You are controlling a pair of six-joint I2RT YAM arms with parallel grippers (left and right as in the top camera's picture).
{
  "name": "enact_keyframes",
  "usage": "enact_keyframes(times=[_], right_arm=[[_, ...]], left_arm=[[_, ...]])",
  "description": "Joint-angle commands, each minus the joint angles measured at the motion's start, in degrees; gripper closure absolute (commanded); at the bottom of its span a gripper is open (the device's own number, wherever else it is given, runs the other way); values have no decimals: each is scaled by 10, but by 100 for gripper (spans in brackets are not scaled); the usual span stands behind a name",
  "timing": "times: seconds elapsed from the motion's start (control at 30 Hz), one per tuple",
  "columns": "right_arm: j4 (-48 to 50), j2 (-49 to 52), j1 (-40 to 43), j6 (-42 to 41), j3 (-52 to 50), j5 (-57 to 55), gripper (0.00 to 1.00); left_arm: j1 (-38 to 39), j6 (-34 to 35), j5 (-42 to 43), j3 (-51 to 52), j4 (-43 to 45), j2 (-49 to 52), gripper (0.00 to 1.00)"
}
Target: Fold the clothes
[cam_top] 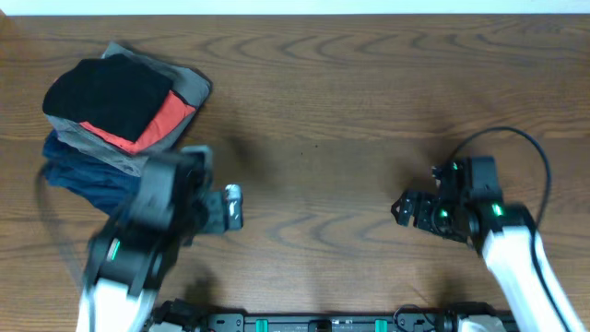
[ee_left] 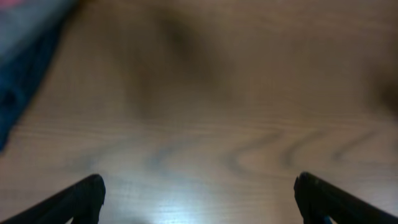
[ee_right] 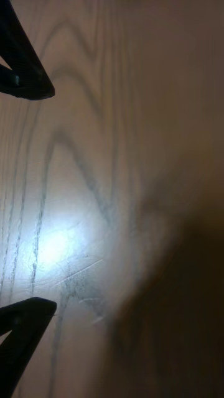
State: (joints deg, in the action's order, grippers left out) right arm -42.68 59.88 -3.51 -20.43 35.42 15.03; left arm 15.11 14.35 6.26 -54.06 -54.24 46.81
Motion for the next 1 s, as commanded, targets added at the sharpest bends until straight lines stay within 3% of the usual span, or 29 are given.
enact_keyframes(times=[0.0, 0.13, 0.27, 0.97], right_arm=[[10, -113, -16, -19, -22, -66, 1], [10, -228, -26, -19, -26, -144, 1], [14, -298, -26, -19, -25, -150, 1], [-9, -314, -26, -18, -25, -148, 1]], left_arm=[[1, 6, -60, 61, 33, -106, 2], [1, 6, -71, 104, 38, -195, 2], [1, 14, -52, 114, 38, -231, 2], [1, 14, -53, 114, 38, -230, 2]])
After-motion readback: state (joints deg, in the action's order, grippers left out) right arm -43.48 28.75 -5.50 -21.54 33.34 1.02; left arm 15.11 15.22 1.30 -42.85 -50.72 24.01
